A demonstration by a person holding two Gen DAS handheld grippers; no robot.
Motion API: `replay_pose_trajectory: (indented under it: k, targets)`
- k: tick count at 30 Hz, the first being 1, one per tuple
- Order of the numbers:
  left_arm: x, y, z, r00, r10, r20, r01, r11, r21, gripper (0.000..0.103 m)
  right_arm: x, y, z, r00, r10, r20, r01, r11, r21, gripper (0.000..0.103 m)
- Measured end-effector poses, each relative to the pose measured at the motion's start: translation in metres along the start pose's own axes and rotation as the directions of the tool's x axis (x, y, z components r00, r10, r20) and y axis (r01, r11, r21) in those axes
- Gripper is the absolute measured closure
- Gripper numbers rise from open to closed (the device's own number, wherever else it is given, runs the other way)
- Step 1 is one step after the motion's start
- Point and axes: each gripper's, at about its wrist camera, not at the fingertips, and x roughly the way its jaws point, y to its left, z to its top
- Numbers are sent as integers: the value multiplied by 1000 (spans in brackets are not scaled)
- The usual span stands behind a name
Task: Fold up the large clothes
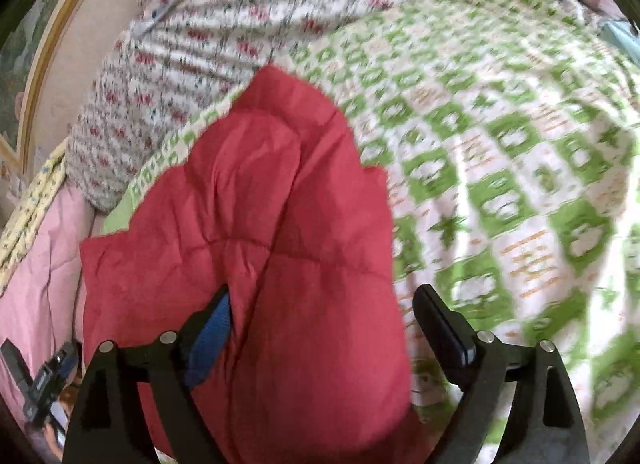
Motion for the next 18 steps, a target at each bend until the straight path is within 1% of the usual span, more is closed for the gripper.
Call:
replay_pose_trajectory:
  k: [4,5,7,9,11,13,16,18]
  targets:
    - [-7,-20,0,999,-34,5,33,998,61,24,-31,10,-1,993,-75,94,79,996,-37,13]
    - [-8,-26,-1,999,-47,1,47,996,80,24,-37,17,-1,991,-76,109,83,995,-61,13]
    - [-9,-35,-2,998,-68,-5,68,992,105,24,-45,31,-4,991,-51,124,64,992,-108,13]
    - [-11,-45,-5,996,-88,-14,89,987,134,24,-49,54,-9,991,-24,134,48,982,-182,13]
    - [-11,-53,-9,994,-103,-27,106,982,155,24,-48,72,-17,992,8,122,22,970,-241,13]
    - [-10,-61,-14,993,-109,-42,115,977,177,24,-40,89,-24,996,34,88,-8,959,-283,13]
    - [-7,-70,-22,991,-120,-66,131,970,205,24,-22,110,-37,999,18,47,-1,935,-353,13]
    - [-3,-76,-27,991,-114,-71,127,966,226,24,-11,118,-45,1000,9,23,0,924,-383,13]
